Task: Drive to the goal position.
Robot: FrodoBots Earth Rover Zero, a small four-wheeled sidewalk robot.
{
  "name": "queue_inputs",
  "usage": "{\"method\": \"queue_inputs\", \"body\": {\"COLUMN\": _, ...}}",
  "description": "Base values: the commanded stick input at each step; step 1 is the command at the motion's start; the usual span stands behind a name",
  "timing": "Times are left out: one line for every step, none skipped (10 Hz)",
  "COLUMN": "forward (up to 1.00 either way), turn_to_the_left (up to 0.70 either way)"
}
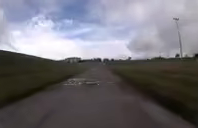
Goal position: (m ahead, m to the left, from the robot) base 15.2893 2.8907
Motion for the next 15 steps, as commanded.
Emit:
{"method": "queue_inputs", "body": {"forward": 0.0, "turn_to_the_left": 0.0}}
{"method": "queue_inputs", "body": {"forward": 0.0, "turn_to_the_left": 0.0}}
{"method": "queue_inputs", "body": {"forward": 0.0, "turn_to_the_left": 0.0}}
{"method": "queue_inputs", "body": {"forward": 0.0, "turn_to_the_left": 0.0}}
{"method": "queue_inputs", "body": {"forward": 0.0, "turn_to_the_left": 0.0}}
{"method": "queue_inputs", "body": {"forward": 0.0, "turn_to_the_left": 0.0}}
{"method": "queue_inputs", "body": {"forward": 0.0, "turn_to_the_left": 0.0}}
{"method": "queue_inputs", "body": {"forward": 0.0, "turn_to_the_left": 0.0}}
{"method": "queue_inputs", "body": {"forward": 0.0, "turn_to_the_left": 0.0}}
{"method": "queue_inputs", "body": {"forward": 1.0, "turn_to_the_left": 0.0}}
{"method": "queue_inputs", "body": {"forward": 1.0, "turn_to_the_left": 0.0}}
{"method": "queue_inputs", "body": {"forward": 1.0, "turn_to_the_left": 0.0}}
{"method": "queue_inputs", "body": {"forward": 1.0, "turn_to_the_left": 0.0}}
{"method": "queue_inputs", "body": {"forward": 1.0, "turn_to_the_left": 0.0}}
{"method": "queue_inputs", "body": {"forward": 1.0, "turn_to_the_left": 0.0}}
